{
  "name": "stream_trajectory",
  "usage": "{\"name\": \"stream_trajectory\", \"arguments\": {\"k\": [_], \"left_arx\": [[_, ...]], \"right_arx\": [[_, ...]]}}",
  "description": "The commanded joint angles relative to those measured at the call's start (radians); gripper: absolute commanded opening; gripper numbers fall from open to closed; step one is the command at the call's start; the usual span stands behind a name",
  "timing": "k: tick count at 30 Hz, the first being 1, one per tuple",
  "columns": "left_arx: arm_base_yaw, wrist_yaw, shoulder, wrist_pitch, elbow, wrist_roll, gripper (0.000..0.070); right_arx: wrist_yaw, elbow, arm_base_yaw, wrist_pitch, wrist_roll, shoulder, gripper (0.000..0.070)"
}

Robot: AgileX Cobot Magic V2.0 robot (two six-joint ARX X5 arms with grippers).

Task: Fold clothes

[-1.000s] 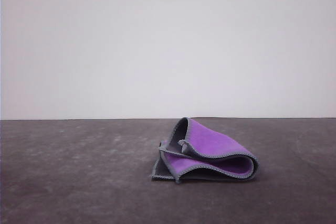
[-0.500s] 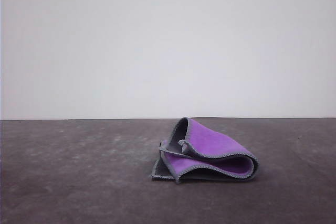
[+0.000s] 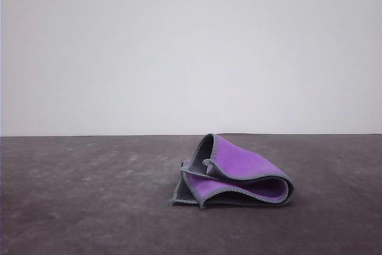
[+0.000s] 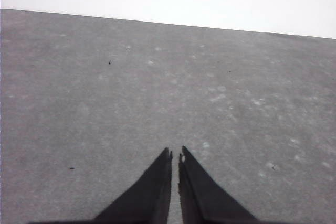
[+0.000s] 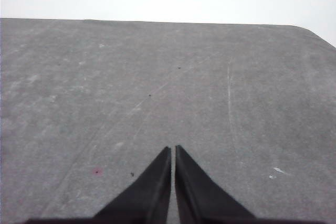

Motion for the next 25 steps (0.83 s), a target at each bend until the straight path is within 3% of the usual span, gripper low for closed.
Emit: {"name": "stream_trajectory", "arguments": {"k": [1, 25], "left_arx": [[0.001, 0.0, 0.0, -0.008, -0.019, -0.004, 0.0011], [0.001, 0.0, 0.0, -0.008, -0.019, -0.004, 0.0011]], "right_arx": [[0.002, -0.005, -0.001, 0.013, 0.011, -0.002, 0.0007], [0.002, -0.005, -0.001, 0.013, 0.011, -0.002, 0.0007]]}}
